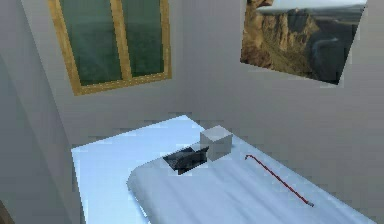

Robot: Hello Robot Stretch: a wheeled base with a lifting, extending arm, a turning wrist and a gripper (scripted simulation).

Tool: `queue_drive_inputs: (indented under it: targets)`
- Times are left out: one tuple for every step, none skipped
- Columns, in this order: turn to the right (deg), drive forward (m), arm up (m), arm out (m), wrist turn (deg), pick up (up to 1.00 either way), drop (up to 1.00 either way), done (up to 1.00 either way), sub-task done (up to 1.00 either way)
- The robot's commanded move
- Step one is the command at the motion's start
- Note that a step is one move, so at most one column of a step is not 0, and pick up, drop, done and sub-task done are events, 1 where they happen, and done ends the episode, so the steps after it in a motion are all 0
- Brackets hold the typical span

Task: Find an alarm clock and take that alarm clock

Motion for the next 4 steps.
queue_drive_inputs:
  targets:
    - [0.0,0.0,0.0,0.0,27.0,0.0,0.0,0.0,0.0]
    - [0.0,0.0,-0.3,0.0,0.0,0.0,0.0,0.0,0.0]
    - [0.0,0.0,0.0,0.0,0.0,1.0,0.0,0.0,0.0]
    - [0.0,0.0,0.1,0.0,0.0,0.0,0.0,0.0,0.0]
